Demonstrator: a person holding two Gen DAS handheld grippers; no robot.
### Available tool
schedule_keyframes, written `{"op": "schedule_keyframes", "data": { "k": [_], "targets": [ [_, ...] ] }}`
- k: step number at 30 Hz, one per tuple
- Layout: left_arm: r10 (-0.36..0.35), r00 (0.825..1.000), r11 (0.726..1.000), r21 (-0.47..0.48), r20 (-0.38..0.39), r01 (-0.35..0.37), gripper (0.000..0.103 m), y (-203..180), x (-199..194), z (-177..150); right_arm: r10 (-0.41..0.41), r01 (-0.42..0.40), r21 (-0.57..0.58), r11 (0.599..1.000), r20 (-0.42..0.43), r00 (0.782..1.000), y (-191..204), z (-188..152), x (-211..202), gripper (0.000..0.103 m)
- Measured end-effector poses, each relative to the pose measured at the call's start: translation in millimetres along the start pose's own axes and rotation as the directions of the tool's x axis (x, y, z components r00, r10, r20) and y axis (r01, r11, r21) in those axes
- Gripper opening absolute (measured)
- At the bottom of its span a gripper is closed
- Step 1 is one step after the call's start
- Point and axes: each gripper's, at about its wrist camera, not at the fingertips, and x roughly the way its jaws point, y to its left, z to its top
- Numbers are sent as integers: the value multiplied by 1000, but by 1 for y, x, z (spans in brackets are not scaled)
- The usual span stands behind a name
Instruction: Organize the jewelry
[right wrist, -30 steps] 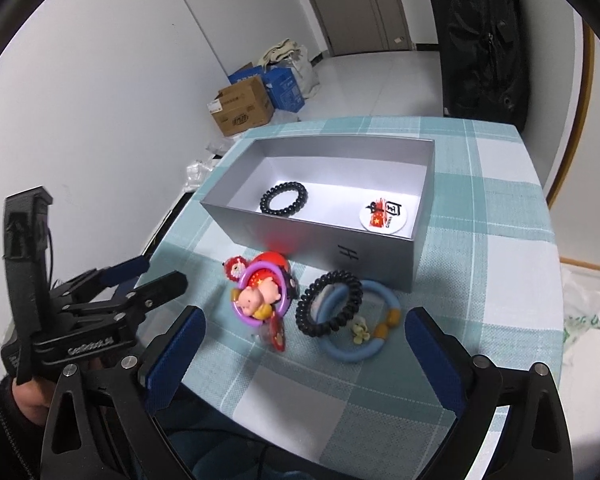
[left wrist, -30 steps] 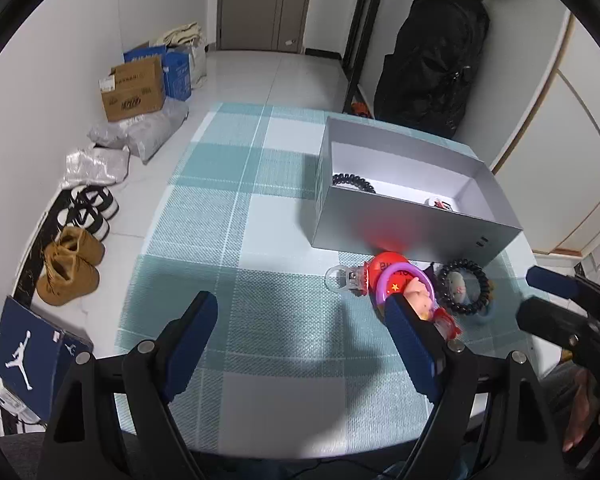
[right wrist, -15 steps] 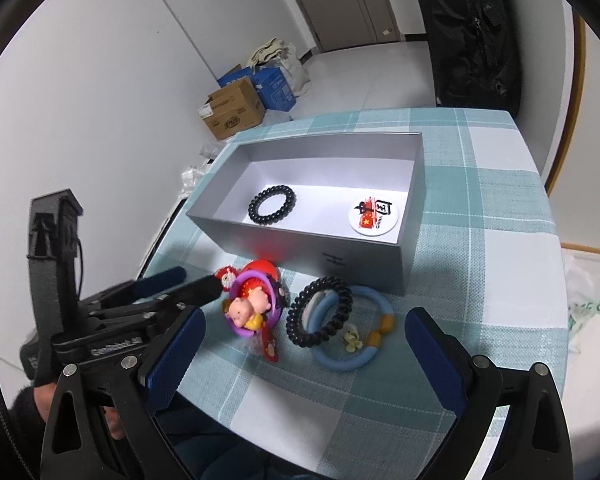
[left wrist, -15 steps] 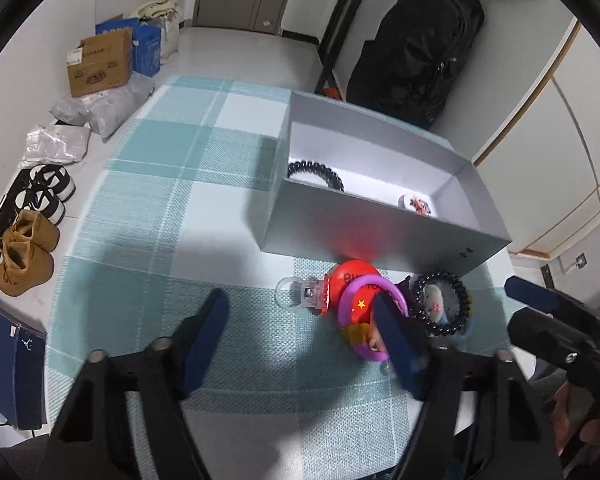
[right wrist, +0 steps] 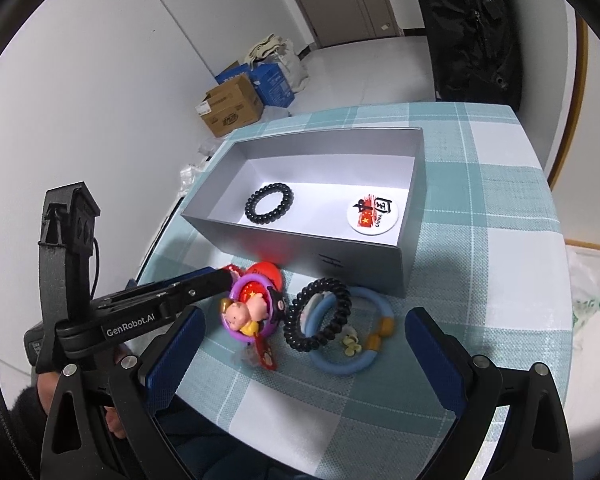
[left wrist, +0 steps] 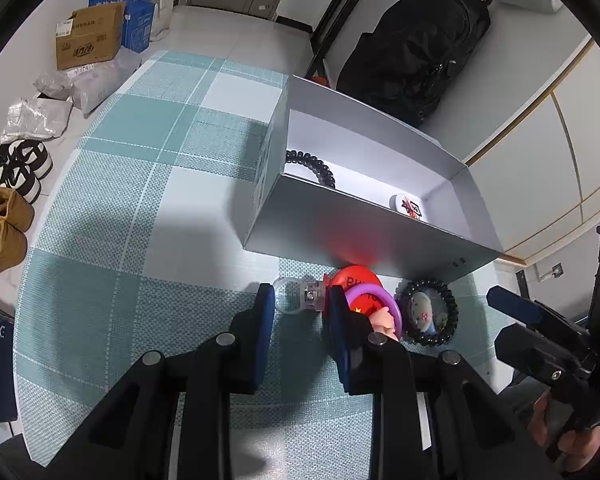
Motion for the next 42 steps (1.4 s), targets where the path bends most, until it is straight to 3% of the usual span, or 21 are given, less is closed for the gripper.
{"op": "schedule_keyframes", "data": {
  "k": [8, 16, 21, 26, 30, 33, 37, 42],
  "targets": [
    [28, 1000, 999, 26, 2, -29, 22, -4, 1, 1, 14, -15, 32, 999, 9, 1000, -4, -2, -3, 101],
    [43, 999, 999, 22, 10, -43, 22, -1, 0, 2, -9, 9, -19, 1000, -8, 1000, 5, -5, 1, 101],
    [48, 999, 999, 21, 21, -49, 22, 1, 0, 2, 60, -59, 41, 997, -10, 998, -4, -6, 1, 101],
    [60, 998, 998, -5, 37, -60, 22, 6, -6, 1, 28, -27, 70, 997, -25, 999, -12, -8, 4, 101],
    [10, 998, 999, -35, 63, -8, 22, 11, -17, 2, 58, -57, 129, 990, -6, 998, -24, -7, -1, 100],
    [-12, 997, 999, -43, 75, 15, 22, 10, -21, 3, 76, -77, 155, 985, 14, 997, -31, -6, -7, 93],
    [-47, 995, 998, -47, 89, 52, 22, 5, -25, 5, 127, -127, 175, 976, 9, 992, -37, -4, -8, 55],
    [-71, 991, 997, 14, 113, 70, 22, -8, -35, 4, 87, -83, 121, 989, -24, 996, -26, -6, 0, 46]
  ]
}}
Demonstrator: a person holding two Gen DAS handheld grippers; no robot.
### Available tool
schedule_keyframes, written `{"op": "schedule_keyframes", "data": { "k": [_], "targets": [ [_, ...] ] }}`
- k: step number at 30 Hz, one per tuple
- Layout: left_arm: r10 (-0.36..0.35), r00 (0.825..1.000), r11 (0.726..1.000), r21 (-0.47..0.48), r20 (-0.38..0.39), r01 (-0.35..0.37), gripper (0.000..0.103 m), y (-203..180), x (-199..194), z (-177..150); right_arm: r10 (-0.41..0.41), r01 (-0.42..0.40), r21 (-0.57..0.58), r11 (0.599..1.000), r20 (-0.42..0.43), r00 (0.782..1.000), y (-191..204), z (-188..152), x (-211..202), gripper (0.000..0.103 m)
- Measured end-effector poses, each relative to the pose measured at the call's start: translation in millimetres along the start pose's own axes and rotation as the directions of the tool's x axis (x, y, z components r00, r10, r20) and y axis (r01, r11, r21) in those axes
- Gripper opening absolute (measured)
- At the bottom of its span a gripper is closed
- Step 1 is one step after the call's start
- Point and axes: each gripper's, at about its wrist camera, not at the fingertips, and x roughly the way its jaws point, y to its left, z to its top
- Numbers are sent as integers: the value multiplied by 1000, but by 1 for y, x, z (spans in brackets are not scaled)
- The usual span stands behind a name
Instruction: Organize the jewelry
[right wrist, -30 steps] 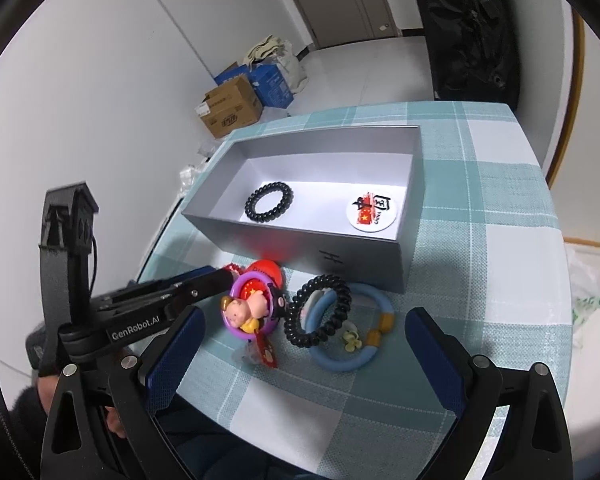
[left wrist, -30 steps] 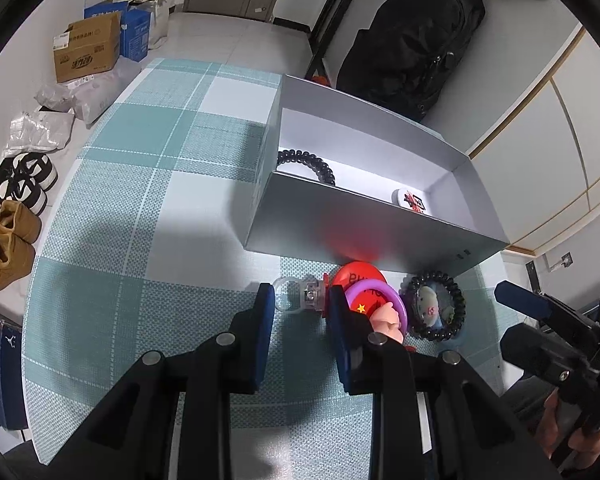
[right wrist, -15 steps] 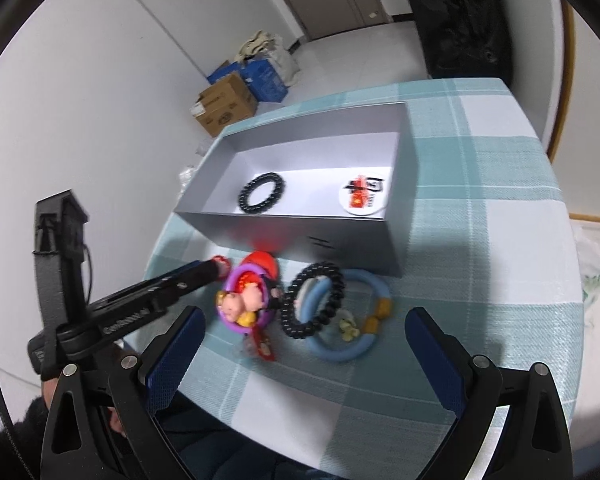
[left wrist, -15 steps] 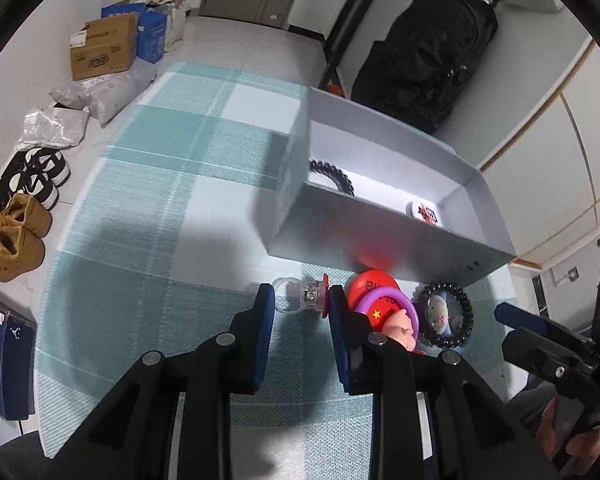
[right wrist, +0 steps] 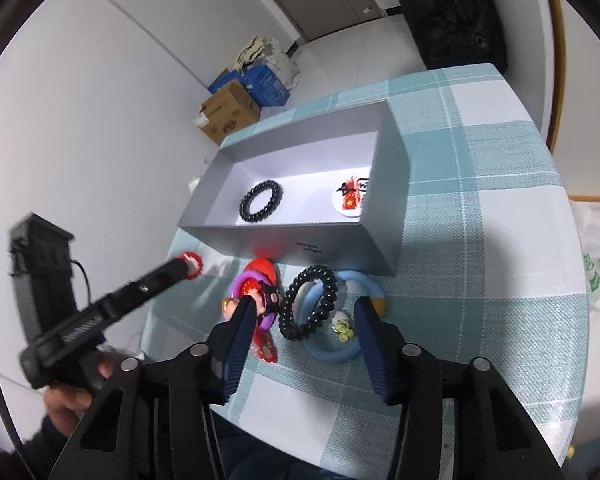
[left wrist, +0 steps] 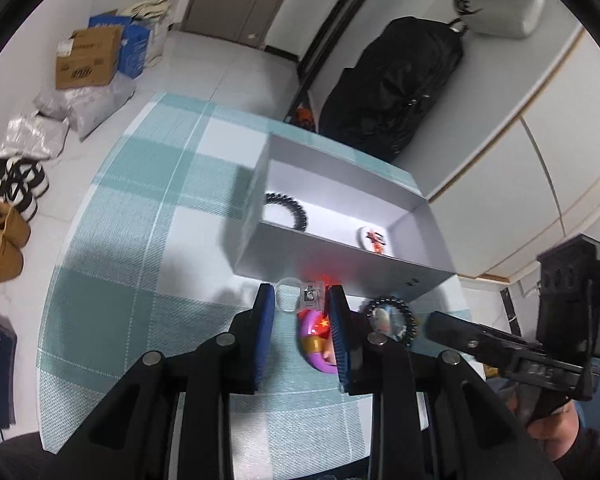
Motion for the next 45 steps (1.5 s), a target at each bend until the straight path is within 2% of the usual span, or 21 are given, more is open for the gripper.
{"op": "schedule_keyframes", "data": {
  "k": [3, 6, 7, 8, 13, 18, 27, 31, 32, 39, 45],
  "targets": [
    [-16, 1000, 1000, 17, -8, 16, 22, -3, 0, -1, -38, 38, -35, 999, -14, 999, 3, 0, 6, 42],
    [-30, 999, 999, 20, -16, 31, 22, -5, 1, 0, -65, 64, -38, 997, -22, 998, 2, 0, 12, 26],
    [-35, 999, 999, 18, -16, 35, 22, -5, 1, 0, -81, 80, -42, 996, -21, 996, 2, 1, 12, 18],
    [-41, 999, 999, 16, -16, 41, 22, -5, 1, 1, -107, 106, -51, 993, -23, 994, 3, 1, 14, 14],
    [-55, 998, 998, 11, -15, 55, 22, -7, 1, 4, -137, 134, -96, 986, -25, 990, 6, 0, 19, 11],
    [-72, 997, 997, -2, -9, 72, 22, -7, -1, 6, -149, 148, -95, 984, -2, 989, 6, 3, 15, 8],
    [-82, 997, 997, 8, 7, 82, 22, -13, -1, 7, -130, 133, -125, 983, 30, 991, 10, 5, 7, 7],
    [-86, 996, 996, 7, 12, 86, 22, -13, -2, 8, -79, 82, -132, 988, 28, 996, 14, 6, 3, 5],
    [-88, 996, 996, 7, 12, 88, 22, -14, -2, 8, -54, 55, -131, 990, 17, 998, 15, 7, 3, 0],
    [-85, 996, 996, 33, -2, 85, 22, -20, 3, 7, -56, 54, -128, 990, -14, 998, 14, 6, 8, 0],
    [-90, 996, 996, 5, -4, 90, 22, -15, 4, 8, -29, 28, -83, 996, -11, 1000, 4, 9, 2, 3]
  ]
}}
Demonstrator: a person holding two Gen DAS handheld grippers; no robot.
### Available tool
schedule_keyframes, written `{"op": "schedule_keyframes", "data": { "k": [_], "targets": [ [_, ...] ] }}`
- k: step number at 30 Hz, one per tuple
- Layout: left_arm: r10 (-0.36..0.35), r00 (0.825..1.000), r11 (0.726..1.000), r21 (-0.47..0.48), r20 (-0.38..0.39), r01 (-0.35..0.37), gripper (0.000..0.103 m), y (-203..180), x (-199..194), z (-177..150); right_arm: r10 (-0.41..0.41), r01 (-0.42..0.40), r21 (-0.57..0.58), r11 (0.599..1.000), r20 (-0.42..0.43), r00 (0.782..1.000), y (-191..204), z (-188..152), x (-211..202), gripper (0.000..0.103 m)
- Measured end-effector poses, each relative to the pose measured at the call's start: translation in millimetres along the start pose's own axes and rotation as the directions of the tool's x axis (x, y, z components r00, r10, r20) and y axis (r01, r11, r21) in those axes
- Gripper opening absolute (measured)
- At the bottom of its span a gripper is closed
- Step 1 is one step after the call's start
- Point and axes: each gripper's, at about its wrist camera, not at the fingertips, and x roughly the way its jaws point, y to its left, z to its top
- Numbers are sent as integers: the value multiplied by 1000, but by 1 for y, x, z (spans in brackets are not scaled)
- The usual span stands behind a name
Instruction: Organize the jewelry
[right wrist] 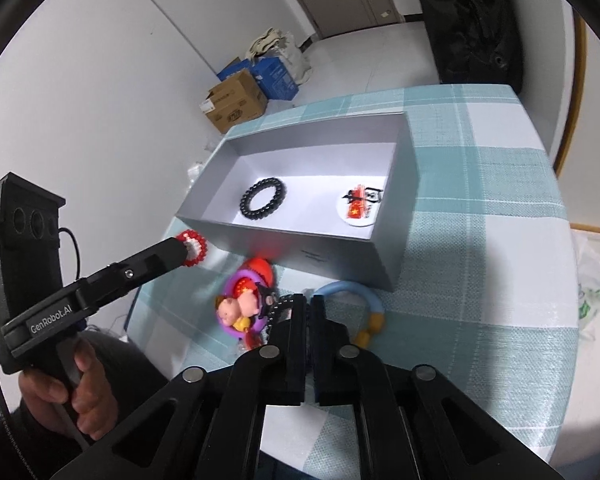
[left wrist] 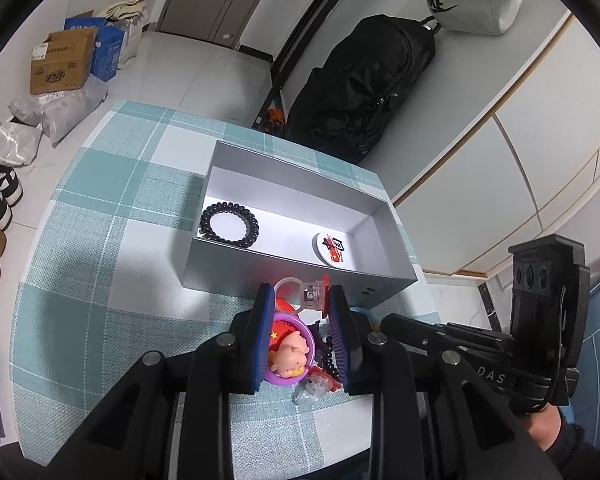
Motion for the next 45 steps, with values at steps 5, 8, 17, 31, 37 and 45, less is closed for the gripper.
{"op": "schedule_keyframes", "data": {
  "k": [5, 8, 17, 31, 37, 45],
  "targets": [
    [-5, 1000, 1000, -13, 1, 5, 22, 1, 0, 1, 5, -7, -27, 1000, -41, 999, 5, -3, 8, 10],
    [-2, 1000, 1000, -14, 0, 2, 22, 0, 1, 1, -14, 11, -56, 998, -47, 999, 8, -4, 13, 10],
    [-3, 1000, 1000, -21, -7, 3, 22, 0, 3, 2, -79, 73, -105, 992, -54, 995, 13, -5, 25, 31],
    [-13, 1000, 1000, -5, -19, 13, 22, -5, 8, 1, -81, 71, -145, 987, -65, 995, 18, -6, 26, 13],
    [-27, 1000, 1000, 0, -14, 27, 19, -8, 7, 2, -96, 87, -223, 971, -29, 995, 31, -7, 19, 8],
    [-30, 999, 1000, 8, -21, 30, 16, -9, 8, 5, -44, 56, -188, 980, 70, 997, 26, 6, -6, 8]
  ]
}}
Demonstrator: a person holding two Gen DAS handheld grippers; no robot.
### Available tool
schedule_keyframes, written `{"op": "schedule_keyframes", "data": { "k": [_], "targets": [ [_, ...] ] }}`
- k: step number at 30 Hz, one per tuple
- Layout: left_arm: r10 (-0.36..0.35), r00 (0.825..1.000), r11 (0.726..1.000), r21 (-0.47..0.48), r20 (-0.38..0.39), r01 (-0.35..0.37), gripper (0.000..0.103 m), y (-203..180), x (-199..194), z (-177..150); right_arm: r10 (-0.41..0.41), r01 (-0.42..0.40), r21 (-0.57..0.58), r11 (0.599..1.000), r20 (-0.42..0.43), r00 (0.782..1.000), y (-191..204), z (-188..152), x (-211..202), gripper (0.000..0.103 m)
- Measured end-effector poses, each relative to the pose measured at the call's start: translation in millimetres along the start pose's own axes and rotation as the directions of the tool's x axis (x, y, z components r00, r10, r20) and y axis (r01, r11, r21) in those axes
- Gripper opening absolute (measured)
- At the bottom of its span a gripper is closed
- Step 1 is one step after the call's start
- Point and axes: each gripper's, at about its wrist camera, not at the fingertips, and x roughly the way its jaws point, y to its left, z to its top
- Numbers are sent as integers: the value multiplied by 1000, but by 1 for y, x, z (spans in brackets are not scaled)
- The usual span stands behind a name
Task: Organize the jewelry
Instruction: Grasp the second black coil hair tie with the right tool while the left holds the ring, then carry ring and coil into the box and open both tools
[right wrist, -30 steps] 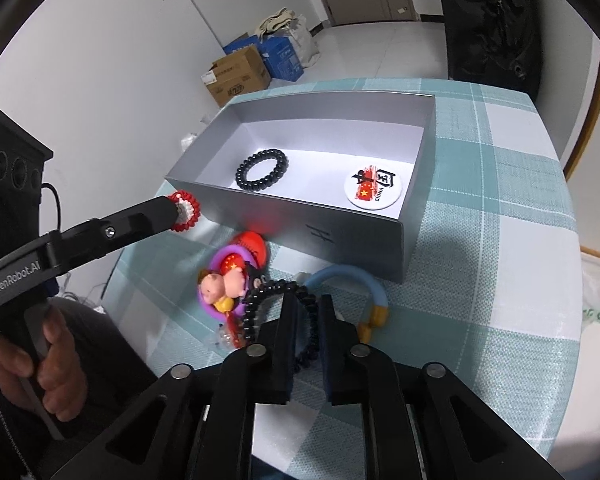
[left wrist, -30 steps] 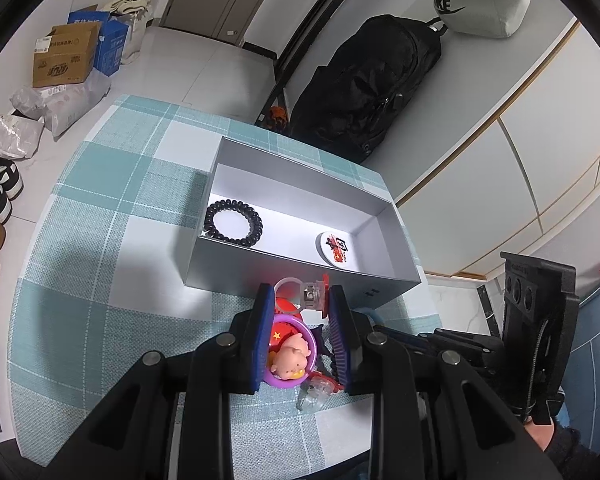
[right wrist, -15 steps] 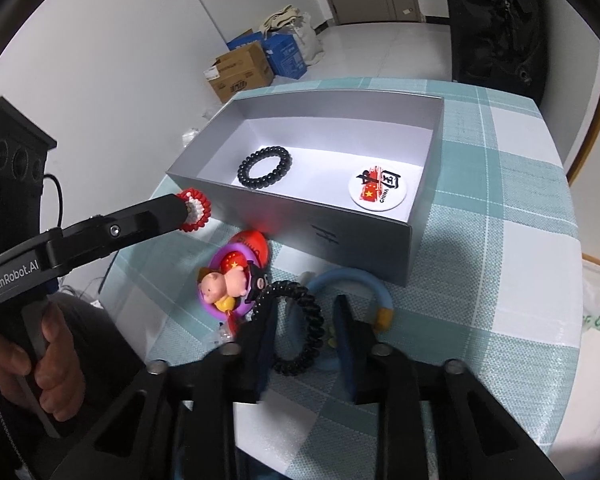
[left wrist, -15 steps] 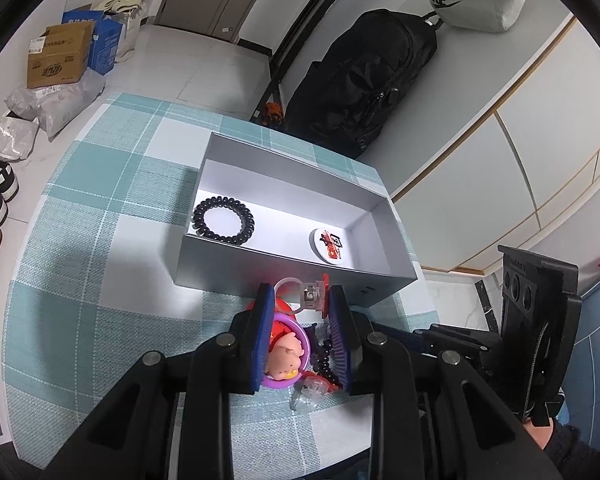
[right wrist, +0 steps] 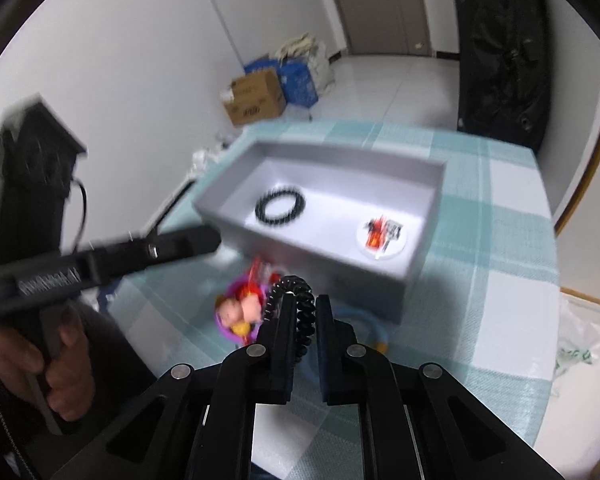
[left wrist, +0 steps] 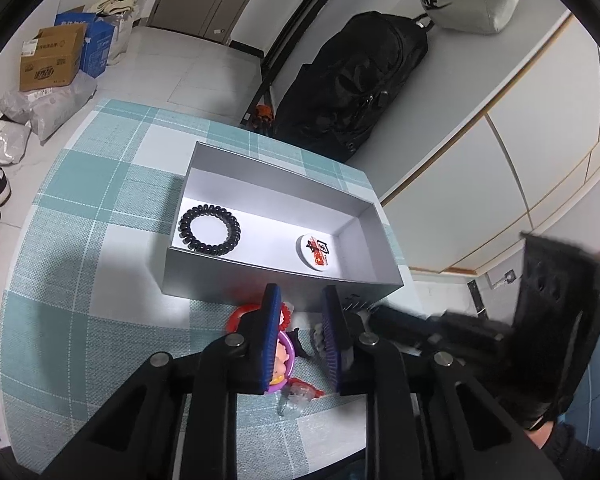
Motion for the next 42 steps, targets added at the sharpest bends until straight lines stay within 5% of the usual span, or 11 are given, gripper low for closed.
{"op": "schedule_keyframes", "data": {
  "k": [5, 7, 10, 17, 26, 28, 29, 36, 42],
  "targets": [
    [50, 998, 999, -18, -29, -50, 17, 7, 1, -4, 36, -42, 59, 997, 88, 995, -13, 8, -19, 8],
    [47, 998, 999, -18, -51, -48, 23, 9, 3, -5, 48, -55, 66, 996, 113, 992, -15, 12, -25, 8],
    [53, 994, 999, 4, -93, -53, 45, 8, 13, -7, 57, -67, 76, 995, 129, 990, -18, 15, -27, 8],
    [98, 987, 994, 51, -127, -92, 47, -2, 31, -7, 83, -98, 104, 990, 143, 986, -24, 17, -30, 8],
    [187, 973, 980, 93, -138, -175, 46, 1, 50, -6, 101, -123, 138, 983, 155, 983, -32, 18, -33, 8],
    [188, 974, 979, 100, -124, -177, 32, 0, 47, -7, 107, -129, 147, 981, 150, 983, -33, 18, -32, 8],
    [192, 974, 977, 113, -122, -179, 16, -1, 46, -6, 108, -130, 147, 981, 148, 983, -32, 18, -32, 8],
    [194, 978, 974, 134, -72, -183, 16, -3, 34, -7, 123, -144, 148, 979, 143, 982, -30, 16, -31, 8],
    [109, 993, 992, 70, -51, -105, 16, -2, 20, -2, 119, -140, 151, 979, 142, 983, -28, 15, -30, 8]
  ]
}}
